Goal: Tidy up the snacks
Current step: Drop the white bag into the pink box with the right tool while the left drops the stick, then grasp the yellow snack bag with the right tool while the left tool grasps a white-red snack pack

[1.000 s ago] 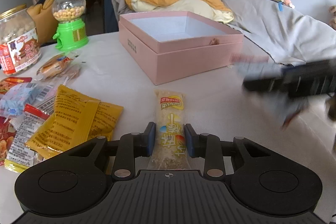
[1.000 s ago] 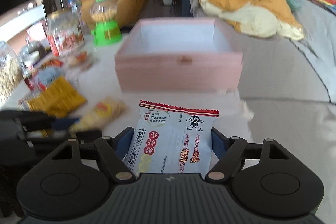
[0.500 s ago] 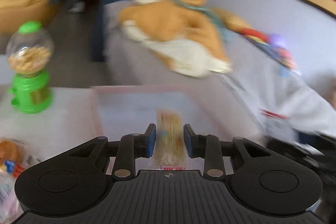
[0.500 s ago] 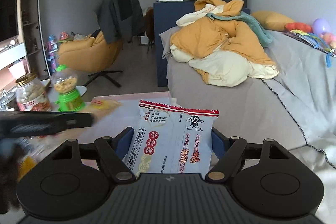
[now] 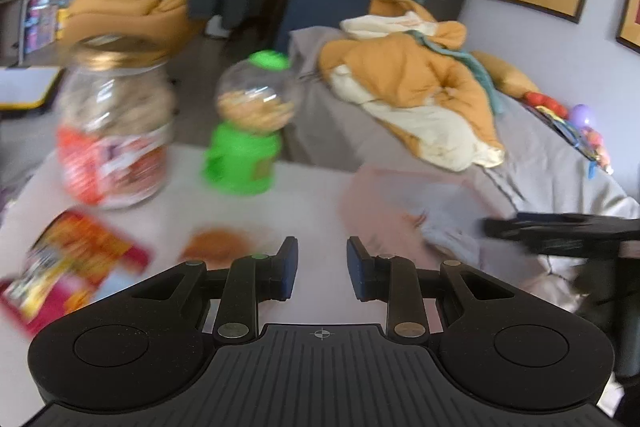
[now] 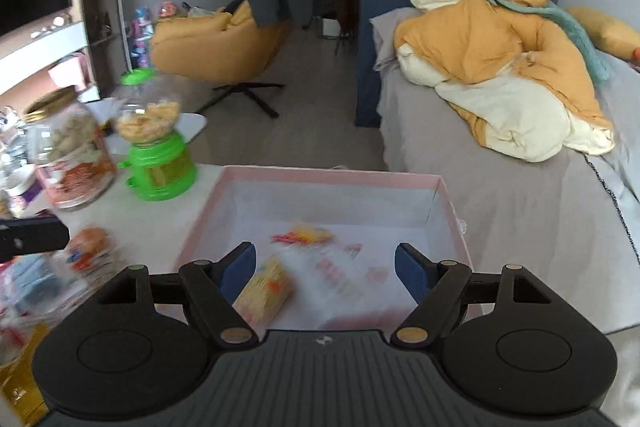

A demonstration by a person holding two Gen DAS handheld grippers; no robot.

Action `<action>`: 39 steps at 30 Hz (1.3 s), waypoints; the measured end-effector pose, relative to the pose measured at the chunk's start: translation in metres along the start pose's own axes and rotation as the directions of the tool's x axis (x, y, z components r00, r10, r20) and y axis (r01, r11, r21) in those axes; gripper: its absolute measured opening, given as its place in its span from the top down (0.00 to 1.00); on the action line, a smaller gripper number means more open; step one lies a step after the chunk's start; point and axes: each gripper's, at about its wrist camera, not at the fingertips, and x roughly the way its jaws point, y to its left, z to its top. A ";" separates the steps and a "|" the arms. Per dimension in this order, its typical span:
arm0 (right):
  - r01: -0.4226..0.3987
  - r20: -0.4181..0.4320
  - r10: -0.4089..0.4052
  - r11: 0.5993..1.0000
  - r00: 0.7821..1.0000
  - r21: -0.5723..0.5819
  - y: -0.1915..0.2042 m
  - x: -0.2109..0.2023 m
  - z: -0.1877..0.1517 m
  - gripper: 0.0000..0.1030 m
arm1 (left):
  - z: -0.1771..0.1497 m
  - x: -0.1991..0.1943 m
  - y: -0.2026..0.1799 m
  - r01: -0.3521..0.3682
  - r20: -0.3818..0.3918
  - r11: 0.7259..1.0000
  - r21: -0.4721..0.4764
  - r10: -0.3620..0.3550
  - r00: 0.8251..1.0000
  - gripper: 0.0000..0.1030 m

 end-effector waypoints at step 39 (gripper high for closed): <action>-0.143 -0.166 0.105 0.961 0.980 -0.238 0.104 -0.034 -0.107 0.10 | -0.073 -0.063 -0.009 0.101 -0.153 0.985 0.138 -0.079 0.985 0.69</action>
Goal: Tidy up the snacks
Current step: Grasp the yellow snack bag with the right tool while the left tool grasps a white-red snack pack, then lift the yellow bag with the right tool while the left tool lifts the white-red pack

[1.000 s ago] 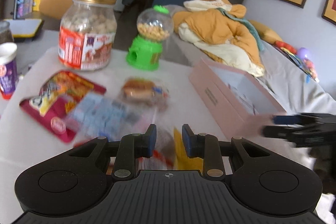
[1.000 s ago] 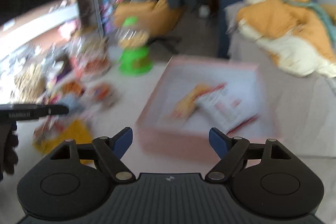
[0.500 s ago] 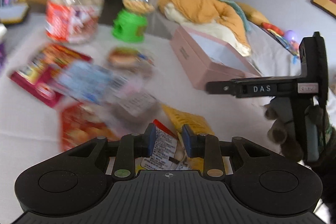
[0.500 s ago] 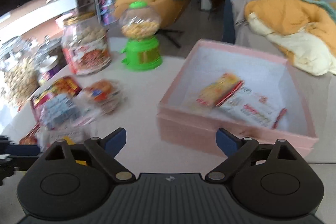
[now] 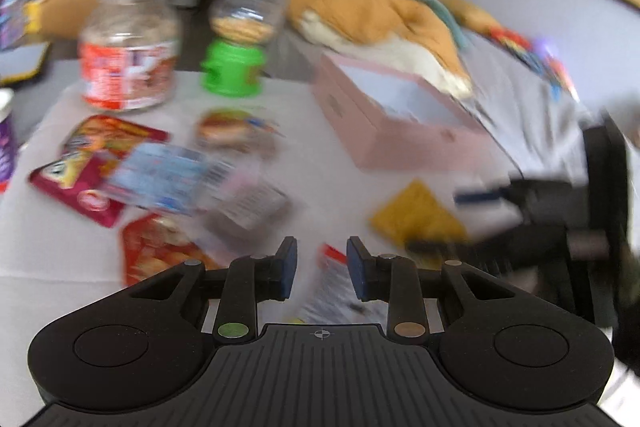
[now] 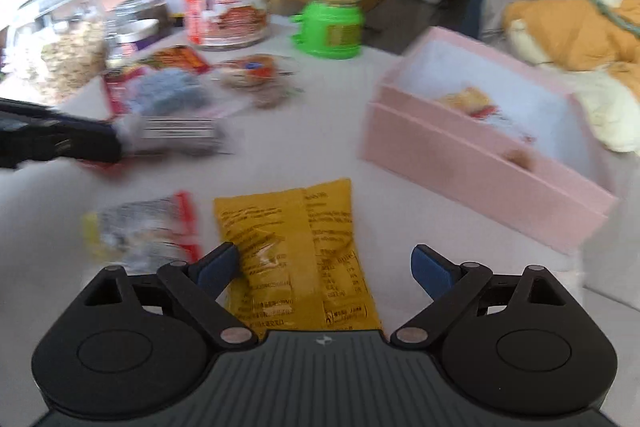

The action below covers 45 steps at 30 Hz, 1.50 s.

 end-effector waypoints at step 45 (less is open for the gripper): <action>0.078 0.041 -0.093 0.956 0.995 0.284 -0.061 -0.020 -0.057 0.03 | 0.005 0.057 -0.039 -0.102 -0.111 0.976 0.194 0.125 0.986 0.36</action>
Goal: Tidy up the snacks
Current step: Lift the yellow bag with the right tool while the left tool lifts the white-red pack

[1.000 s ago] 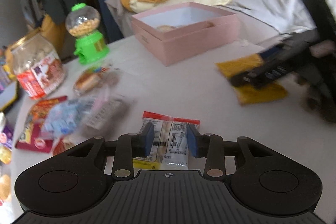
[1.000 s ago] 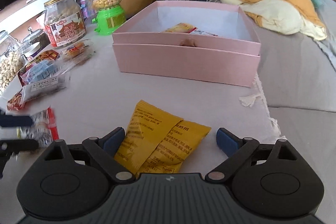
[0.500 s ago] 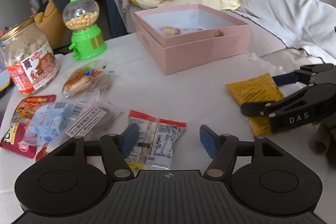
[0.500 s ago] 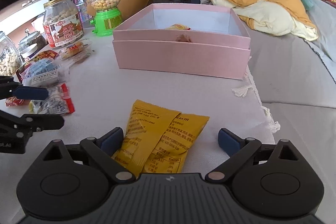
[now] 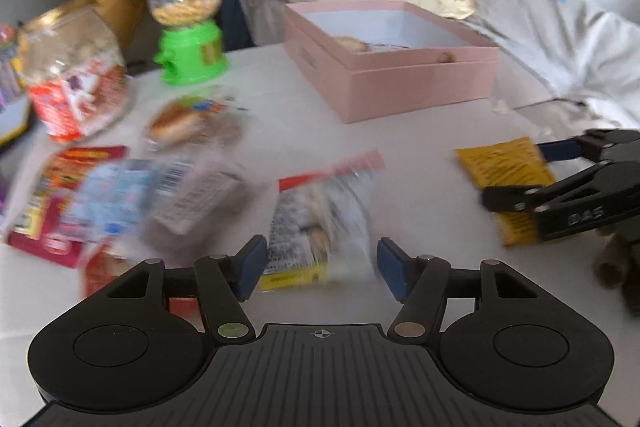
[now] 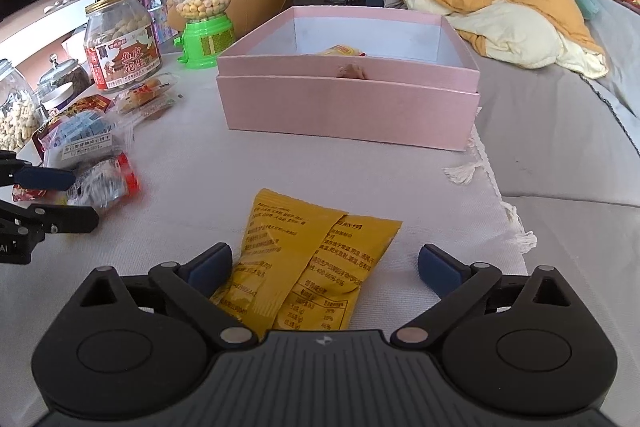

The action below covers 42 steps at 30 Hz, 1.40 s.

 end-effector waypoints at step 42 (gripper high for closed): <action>-0.029 -0.055 0.027 0.999 0.998 -0.034 -0.003 -0.010 0.001 0.18 | 0.014 0.026 -0.033 0.006 0.034 0.999 0.034 -0.007 0.999 0.38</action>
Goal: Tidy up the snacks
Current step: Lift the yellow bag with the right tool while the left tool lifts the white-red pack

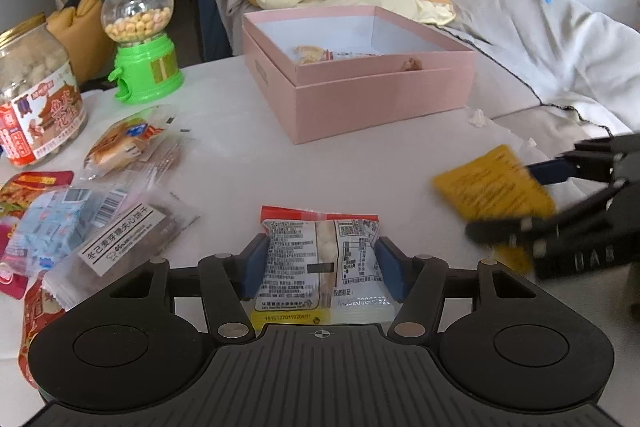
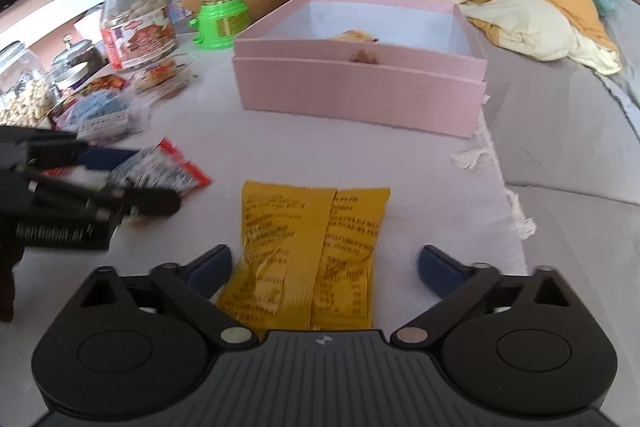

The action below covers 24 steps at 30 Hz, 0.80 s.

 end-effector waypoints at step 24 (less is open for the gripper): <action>-0.033 -0.034 0.036 0.995 0.999 0.091 -0.019 0.002 0.014 0.18 | -0.016 -0.004 -0.006 -0.017 0.073 1.000 0.020 0.016 0.997 0.35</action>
